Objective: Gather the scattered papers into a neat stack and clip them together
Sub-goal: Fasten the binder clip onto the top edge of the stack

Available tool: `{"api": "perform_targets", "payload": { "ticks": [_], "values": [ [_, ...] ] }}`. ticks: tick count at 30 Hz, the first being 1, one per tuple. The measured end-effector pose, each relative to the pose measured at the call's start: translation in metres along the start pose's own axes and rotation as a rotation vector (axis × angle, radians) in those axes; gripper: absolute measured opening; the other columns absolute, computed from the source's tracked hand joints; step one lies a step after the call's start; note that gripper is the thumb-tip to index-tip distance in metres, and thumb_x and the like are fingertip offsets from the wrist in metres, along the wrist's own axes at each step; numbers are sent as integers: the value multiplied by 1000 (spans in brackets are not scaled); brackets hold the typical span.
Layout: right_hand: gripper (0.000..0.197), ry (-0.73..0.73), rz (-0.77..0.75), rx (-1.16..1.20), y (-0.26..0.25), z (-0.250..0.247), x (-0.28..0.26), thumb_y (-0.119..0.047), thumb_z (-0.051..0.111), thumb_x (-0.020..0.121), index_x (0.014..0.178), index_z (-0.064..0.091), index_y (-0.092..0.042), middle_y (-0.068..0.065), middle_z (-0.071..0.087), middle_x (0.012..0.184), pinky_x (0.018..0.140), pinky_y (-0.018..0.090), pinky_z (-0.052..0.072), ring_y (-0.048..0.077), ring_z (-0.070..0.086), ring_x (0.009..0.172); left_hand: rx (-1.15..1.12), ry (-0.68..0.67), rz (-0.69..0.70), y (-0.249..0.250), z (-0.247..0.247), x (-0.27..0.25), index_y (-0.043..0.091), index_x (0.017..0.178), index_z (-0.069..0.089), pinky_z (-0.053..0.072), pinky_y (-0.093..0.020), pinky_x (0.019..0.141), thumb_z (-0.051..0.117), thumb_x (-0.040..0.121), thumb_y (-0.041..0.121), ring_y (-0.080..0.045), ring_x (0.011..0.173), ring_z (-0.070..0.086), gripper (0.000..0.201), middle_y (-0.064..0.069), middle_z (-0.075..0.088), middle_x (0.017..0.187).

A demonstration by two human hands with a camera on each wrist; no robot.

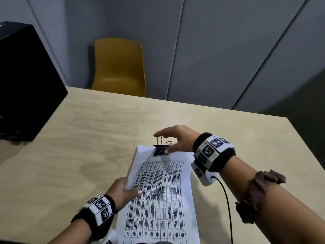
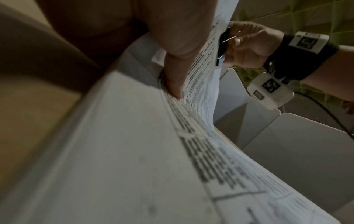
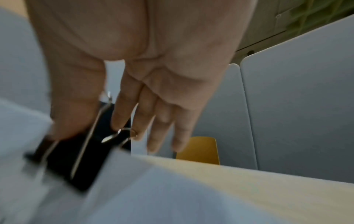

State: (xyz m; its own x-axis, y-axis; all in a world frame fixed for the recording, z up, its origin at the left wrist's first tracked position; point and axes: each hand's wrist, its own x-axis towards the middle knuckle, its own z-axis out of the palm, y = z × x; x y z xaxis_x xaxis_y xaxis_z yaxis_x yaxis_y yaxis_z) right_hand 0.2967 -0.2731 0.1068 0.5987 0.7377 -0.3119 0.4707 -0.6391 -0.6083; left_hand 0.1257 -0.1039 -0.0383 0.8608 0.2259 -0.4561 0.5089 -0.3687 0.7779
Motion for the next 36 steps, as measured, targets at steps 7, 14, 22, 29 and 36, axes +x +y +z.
{"api": "perform_targets", "payload": {
  "ticks": [7, 14, 22, 29, 36],
  "values": [
    [30, -183, 134, -148, 17, 40, -3, -16, 74, 74, 103, 66, -13, 6, 68, 90, 65, 20, 45, 16, 58, 82, -48, -77, 26, -4, -2, 3, -7, 82, 58, 40, -28, 65, 69, 76, 26, -17, 66, 48, 35, -6, 50, 69],
    [23, -81, 103, -117, 22, 42, 6, -19, 72, 77, 98, 66, -14, 2, 65, 85, 71, 26, 42, 17, 56, 80, -55, -90, 43, -1, -8, -1, 4, 96, 64, 47, -31, 74, 77, 51, 57, -17, 77, 60, 71, 0, 65, 84],
    [52, -39, 19, 262, 28, 39, -9, -43, 65, 75, 120, 58, -18, 1, 65, 113, 98, 33, 44, 20, 60, 108, -361, 99, 297, 62, -29, 1, 37, 97, 67, 50, -33, 84, 58, 85, 32, -17, 97, 65, 16, 1, 73, 98],
    [43, -74, 25, 369, 27, 26, -25, -39, 75, 67, 105, 64, -23, 0, 69, 108, 100, 44, 46, 16, 64, 102, -307, 197, 412, 76, -21, -6, 34, 88, 67, 51, -20, 69, 53, 90, 14, -12, 83, 67, 24, -4, 74, 87],
    [42, 366, -14, -97, 21, 56, -23, -38, 80, 63, 92, 58, -17, 2, 68, 82, 65, 26, 41, 20, 57, 75, -472, 130, 427, 79, -15, -8, 28, 92, 73, 51, -49, 86, 60, 73, 41, -38, 94, 64, 26, -21, 71, 95]
  ]
}}
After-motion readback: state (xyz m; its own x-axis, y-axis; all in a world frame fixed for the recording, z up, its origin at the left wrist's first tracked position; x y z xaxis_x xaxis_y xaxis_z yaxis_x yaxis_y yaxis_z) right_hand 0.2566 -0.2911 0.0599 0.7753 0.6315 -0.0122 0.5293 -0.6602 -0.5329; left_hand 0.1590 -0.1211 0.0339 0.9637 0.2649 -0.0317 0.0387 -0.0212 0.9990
